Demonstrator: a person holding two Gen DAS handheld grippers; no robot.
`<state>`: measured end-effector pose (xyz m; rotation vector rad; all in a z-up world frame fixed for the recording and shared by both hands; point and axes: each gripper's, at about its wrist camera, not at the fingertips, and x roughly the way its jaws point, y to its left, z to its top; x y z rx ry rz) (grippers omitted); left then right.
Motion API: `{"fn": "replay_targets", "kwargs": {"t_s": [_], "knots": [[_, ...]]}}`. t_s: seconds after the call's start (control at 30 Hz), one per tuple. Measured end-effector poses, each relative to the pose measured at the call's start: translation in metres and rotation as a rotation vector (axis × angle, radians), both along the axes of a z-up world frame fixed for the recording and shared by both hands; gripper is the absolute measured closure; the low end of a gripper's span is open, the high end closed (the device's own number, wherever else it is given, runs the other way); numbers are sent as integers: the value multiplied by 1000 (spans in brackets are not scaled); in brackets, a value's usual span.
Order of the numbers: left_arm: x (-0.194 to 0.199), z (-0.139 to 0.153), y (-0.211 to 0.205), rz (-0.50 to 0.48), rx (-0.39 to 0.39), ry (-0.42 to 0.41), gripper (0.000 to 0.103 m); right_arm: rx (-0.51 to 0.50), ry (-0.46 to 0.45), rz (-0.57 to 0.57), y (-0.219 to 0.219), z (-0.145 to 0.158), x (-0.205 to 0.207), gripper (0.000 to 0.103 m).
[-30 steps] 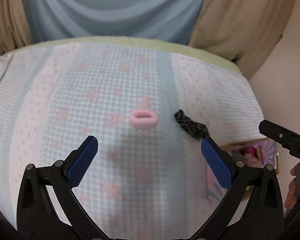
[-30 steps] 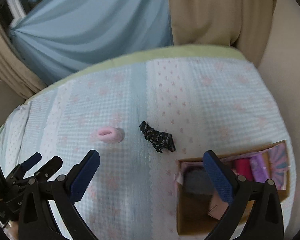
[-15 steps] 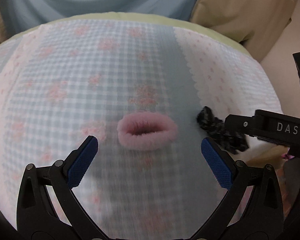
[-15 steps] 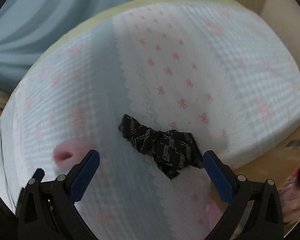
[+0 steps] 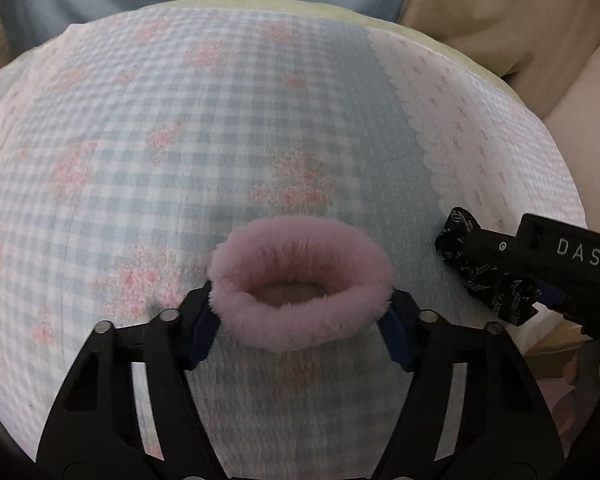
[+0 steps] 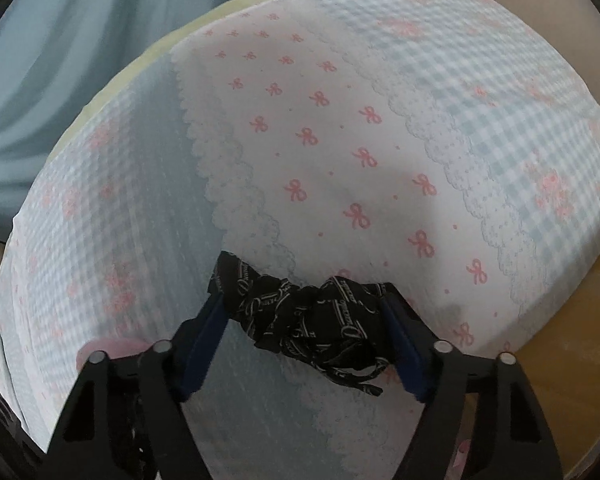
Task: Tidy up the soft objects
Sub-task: 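Carry the pink hair tie and black scrunchie into the box and open both tools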
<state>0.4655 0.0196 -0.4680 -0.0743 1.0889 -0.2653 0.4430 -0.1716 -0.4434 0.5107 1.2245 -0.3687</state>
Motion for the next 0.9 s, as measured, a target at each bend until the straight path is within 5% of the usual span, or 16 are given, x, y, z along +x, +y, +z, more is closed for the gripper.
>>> {"fn": "replay_targets", "kwargs": {"t_s": [0.2, 0.33, 0.43, 0.9], "knots": [[-3, 7, -5, -8, 5, 7, 70, 28, -30, 41, -1, 10, -9, 58], [-7, 16, -10, -18, 12, 1, 71, 43, -58, 56, 0, 21, -15, 73], [-8, 30, -13, -14, 4, -20, 71, 61, -78, 68, -3, 29, -20, 96], [-24, 63, 1, 24, -14, -61, 71, 90, -158, 110, 7, 63, -40, 96]]}}
